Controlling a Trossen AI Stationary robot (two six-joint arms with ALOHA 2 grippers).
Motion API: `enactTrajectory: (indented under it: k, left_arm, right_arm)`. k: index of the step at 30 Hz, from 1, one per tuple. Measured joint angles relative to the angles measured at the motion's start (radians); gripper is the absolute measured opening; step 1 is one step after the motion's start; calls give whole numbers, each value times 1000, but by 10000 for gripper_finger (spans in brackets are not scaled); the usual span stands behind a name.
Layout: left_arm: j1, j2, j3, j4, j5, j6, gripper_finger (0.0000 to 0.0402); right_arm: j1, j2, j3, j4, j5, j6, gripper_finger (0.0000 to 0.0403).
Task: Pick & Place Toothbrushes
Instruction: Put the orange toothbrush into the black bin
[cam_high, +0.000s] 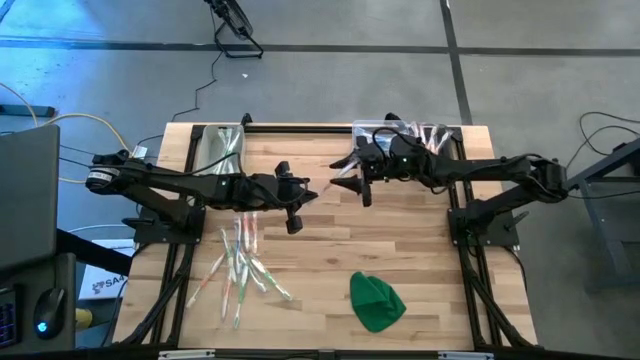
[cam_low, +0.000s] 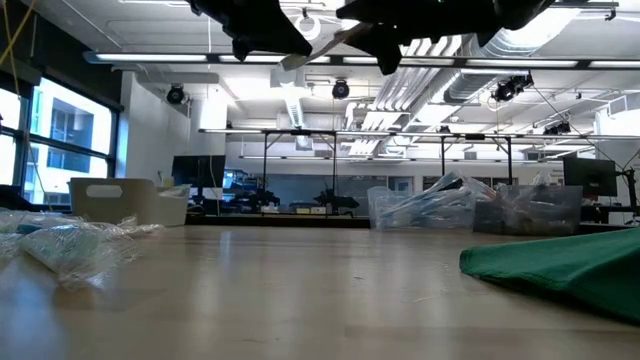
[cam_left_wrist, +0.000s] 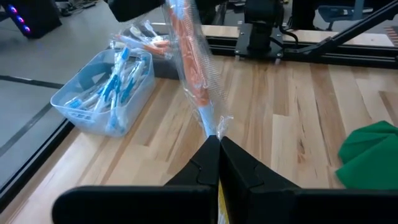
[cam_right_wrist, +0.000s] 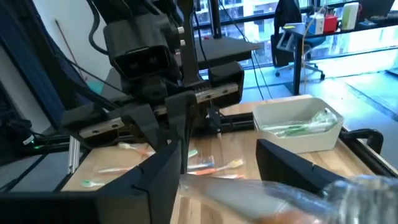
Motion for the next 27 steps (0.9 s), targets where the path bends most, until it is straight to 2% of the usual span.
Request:
enactTrajectory:
  k: [5, 11, 20, 27]
  left_arm:
    - [0, 0, 0, 0, 0, 0, 0]
    - [0, 0, 0, -7, 0, 0, 0]
    - [1, 0, 0, -14, -6, 0, 0]
    - [1, 0, 0, -10, -48, -4, 5]
  right_arm:
    - [-10, -3, 0, 11, 5, -2, 166]
    - [-15, -4, 0, 9, 50, -3, 103]
    - [-14, -4, 0, 10, 31, -26, 16]
    - [-14, -4, 0, 8, 40, -33, 8]
